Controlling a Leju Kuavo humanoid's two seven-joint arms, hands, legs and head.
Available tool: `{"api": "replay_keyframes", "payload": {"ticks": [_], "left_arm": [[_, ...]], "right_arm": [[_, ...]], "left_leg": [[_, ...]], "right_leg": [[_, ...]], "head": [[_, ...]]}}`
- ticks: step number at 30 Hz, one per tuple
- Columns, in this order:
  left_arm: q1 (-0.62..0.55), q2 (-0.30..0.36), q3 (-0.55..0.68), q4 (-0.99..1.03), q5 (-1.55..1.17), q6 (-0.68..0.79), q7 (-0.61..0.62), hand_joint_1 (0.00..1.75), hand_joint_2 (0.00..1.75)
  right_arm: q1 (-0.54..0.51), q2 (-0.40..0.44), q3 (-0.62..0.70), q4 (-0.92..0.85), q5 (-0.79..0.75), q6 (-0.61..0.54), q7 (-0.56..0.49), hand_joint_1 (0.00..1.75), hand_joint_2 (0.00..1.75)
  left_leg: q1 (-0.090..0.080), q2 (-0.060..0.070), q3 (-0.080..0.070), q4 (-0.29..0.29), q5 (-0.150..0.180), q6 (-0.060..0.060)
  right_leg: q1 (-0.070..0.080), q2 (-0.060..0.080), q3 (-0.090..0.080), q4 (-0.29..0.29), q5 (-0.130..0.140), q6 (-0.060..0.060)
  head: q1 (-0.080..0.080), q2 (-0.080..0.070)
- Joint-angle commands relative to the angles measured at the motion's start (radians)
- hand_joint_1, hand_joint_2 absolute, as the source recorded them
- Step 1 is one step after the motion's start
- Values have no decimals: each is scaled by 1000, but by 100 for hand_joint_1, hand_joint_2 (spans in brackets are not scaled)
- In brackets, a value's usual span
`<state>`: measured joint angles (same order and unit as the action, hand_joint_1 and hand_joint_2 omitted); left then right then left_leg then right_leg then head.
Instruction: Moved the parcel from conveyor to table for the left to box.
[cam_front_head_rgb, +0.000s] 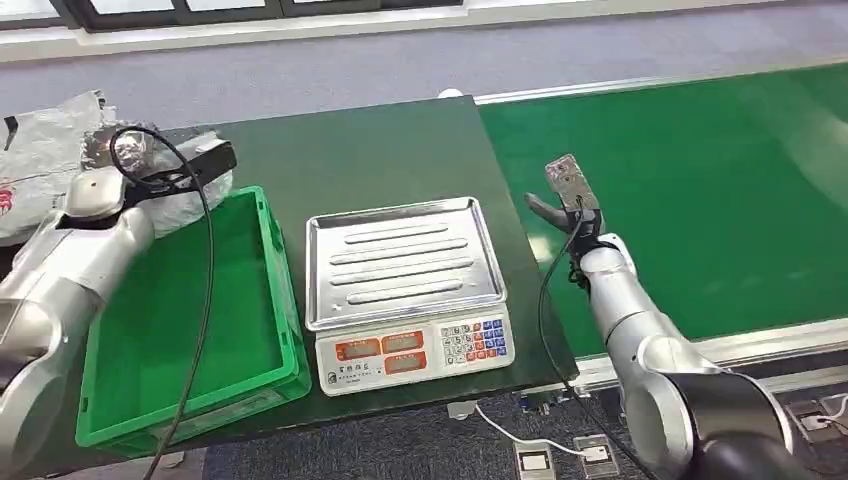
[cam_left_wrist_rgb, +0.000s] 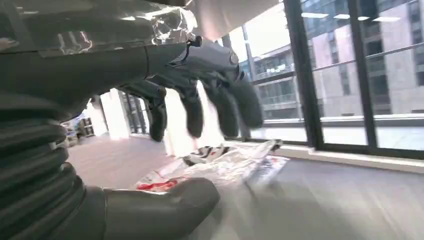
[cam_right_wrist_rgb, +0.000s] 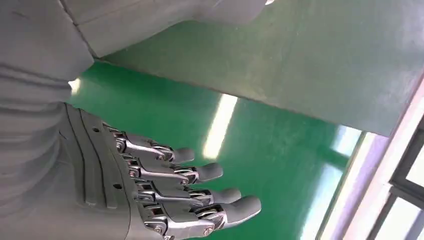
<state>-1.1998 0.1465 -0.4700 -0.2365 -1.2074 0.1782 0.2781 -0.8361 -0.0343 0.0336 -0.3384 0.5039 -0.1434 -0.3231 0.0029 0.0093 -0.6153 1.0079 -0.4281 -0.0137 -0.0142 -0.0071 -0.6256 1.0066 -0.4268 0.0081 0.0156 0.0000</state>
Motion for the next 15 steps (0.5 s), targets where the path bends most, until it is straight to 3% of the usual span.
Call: {"api": "replay_keyframes", "payload": {"ticks": [1,15], "left_arm": [[-32,-63,57,32,-13,28,-32,0,175],[-27,-76,112,31,11,59,-69,0,175]], "right_arm": [[-38,5,27,59,-1,-4,5,0,175],[-47,6,28,63,3,-2,10,0,175]], "left_leg": [[1,-2,2,0,-1,0],[1,-1,1,0,-1,0]], "right_leg": [[1,0,3,-1,-1,0],[1,1,2,-1,0,0]], "head": [[0,0],[0,0]]}}
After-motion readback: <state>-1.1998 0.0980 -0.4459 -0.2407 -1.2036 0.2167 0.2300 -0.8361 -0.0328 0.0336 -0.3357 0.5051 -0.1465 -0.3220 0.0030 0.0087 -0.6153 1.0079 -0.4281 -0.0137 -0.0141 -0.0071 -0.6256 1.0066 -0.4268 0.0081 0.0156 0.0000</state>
